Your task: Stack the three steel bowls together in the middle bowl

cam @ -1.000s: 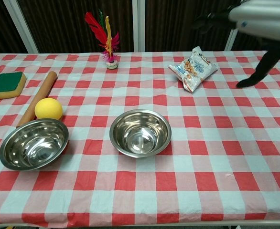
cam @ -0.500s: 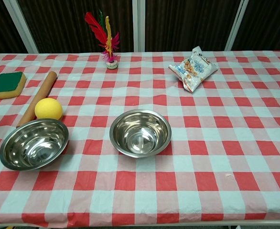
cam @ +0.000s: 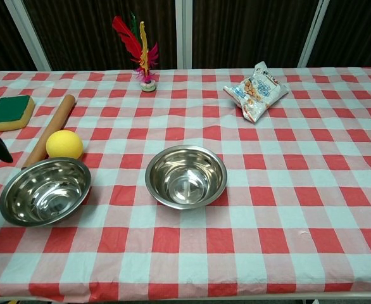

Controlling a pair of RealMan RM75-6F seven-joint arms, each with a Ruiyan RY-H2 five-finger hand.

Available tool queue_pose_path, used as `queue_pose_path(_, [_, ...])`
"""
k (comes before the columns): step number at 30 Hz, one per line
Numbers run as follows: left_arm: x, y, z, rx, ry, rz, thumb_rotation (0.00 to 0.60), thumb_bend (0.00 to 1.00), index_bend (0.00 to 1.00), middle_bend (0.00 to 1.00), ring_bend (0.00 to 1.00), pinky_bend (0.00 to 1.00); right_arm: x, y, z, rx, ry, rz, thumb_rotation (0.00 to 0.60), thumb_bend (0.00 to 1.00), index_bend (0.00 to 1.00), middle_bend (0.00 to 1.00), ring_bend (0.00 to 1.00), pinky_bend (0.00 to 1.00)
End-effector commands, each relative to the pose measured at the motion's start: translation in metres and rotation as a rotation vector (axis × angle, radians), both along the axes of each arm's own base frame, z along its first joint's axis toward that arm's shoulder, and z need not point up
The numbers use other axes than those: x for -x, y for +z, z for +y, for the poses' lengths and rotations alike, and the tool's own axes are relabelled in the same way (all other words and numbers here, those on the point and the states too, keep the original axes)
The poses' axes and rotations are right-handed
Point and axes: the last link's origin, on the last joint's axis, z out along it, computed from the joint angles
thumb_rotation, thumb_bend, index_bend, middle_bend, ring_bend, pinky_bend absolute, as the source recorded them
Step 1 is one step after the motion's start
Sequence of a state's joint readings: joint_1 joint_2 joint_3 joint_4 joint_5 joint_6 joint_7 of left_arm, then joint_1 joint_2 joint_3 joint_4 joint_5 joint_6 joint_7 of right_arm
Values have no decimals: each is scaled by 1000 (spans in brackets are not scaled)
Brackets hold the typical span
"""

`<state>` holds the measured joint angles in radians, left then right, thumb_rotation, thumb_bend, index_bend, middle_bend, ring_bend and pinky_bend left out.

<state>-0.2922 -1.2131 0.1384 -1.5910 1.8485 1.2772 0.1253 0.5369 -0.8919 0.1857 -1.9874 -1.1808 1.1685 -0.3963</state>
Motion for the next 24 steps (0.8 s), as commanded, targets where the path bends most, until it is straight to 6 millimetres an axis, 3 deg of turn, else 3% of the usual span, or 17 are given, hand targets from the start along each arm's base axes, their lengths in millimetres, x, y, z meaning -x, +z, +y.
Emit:
queue_pose_path(1, [2,-10,-3,32,14,-17,600,126,334,376,273,363,0,-2,0,-7,-6,3,600,0,17,106,65,82])
queue_pose_path(12, [8,-45,7,121,12,-3,600,178,334,377,273,363,-2,-5,0,-19,-21,14,600,0,17,106,65,82])
queue_pose_path(24, [20,-58,22,115,29,13,600,219,368,409,317,407,6,-3,-1,-14,-48,22,600,0,18,106,65,82])
